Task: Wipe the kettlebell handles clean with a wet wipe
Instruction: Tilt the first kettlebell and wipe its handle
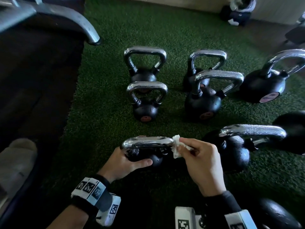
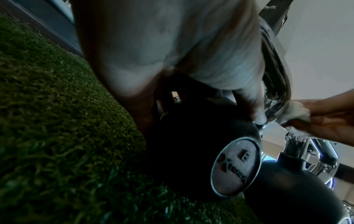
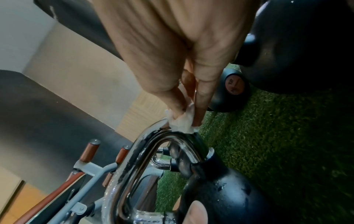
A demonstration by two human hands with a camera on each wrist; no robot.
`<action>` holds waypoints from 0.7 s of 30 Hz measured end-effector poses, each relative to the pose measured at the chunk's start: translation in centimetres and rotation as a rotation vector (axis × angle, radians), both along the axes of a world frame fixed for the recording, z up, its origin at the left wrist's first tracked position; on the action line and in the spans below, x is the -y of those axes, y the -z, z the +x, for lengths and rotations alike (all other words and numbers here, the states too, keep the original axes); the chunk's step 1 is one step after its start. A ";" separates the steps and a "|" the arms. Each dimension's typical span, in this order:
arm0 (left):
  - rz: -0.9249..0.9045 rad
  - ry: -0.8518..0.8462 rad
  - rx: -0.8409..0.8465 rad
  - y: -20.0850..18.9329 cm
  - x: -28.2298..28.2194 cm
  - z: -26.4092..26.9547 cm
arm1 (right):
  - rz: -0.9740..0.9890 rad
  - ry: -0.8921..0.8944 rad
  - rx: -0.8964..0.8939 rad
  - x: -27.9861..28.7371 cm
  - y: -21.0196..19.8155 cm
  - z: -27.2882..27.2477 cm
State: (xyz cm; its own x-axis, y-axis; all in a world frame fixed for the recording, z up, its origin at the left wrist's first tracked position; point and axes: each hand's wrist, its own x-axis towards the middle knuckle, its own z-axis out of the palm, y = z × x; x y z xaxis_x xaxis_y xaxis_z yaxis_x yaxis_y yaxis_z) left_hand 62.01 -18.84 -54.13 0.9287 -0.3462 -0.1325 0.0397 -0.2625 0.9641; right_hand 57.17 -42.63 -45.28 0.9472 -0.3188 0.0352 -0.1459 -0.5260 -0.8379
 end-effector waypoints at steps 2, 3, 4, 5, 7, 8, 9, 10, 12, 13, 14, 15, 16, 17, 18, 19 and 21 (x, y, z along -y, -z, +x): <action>0.008 0.004 -0.015 -0.1 0.0 0.1 | 0.048 0.024 0.017 0.0 0.8 0.1; 0.014 0.009 -0.022 -0.1 0.0 0.1 | 0.100 0.039 0.003 0.0 1.2 0.1; 0.016 0.009 -0.029 -0.2 0.1 0.1 | 0.192 0.054 -0.029 0.0 1.7 0.2; 0.016 0.005 -0.035 -0.1 0.0 0.0 | 0.324 0.066 -0.068 0.0 2.2 0.3; 0.021 -0.010 -0.043 -0.1 0.0 -0.1 | 0.581 0.068 -0.152 -0.6 3.0 0.2; 0.041 -0.022 -0.042 -0.2 0.0 -0.1 | 0.643 0.054 -0.177 -0.9 3.4 0.1; 0.065 -0.032 -0.039 -0.2 0.0 -0.2 | 0.657 0.045 -0.190 -1.1 3.7 0.0; 0.090 -0.039 -0.045 -0.3 0.0 -0.3 | 0.649 0.041 -0.195 -1.1 4.0 0.0; 0.139 -0.056 -0.085 -0.8 0.0 -0.3 | 0.615 0.019 -0.208 -0.4 4.0 0.0; 0.204 -0.056 -0.110 -1.4 -0.1 -0.5 | 0.599 -0.012 -0.236 0.1 3.8 -0.1; 0.307 -0.038 -0.129 -2.1 -0.4 -0.7 | 0.569 -0.058 -0.275 0.8 3.5 -0.3; 0.420 0.005 -0.141 -2.9 -0.9 -0.9 | 0.525 -0.117 -0.307 1.3 3.1 -0.4; 0.489 0.040 -0.160 -3.9 -1.3 -1.2 | 0.483 -0.175 -0.327 1.6 2.5 -0.6; 0.496 0.060 -0.196 -4.6 -1.9 -1.5 | 0.468 -0.218 -0.325 1.7 1.8 -0.7; 0.443 0.059 -0.236 -5.3 -2.5 -1.8 | 0.486 -0.245 -0.298 1.4 0.9 -0.9; 0.330 0.030 -0.282 -6.0 -2.9 -2.0 | 0.516 -0.263 -0.259 1.1 0.0 -1.0; 0.068 -0.032 -0.340 -8.3 -3.3 -2.7 | 0.549 -0.316 -0.166 0.2 -1.9 -1.0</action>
State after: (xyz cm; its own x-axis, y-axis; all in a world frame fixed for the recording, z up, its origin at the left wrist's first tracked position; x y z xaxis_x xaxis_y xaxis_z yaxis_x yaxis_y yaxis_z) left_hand 59.26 -15.56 -45.78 0.8375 -0.2974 -0.4584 0.3653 -0.3191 0.8745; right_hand 56.13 -42.85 -43.38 0.9770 0.0457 -0.2081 -0.2049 -0.0673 -0.9765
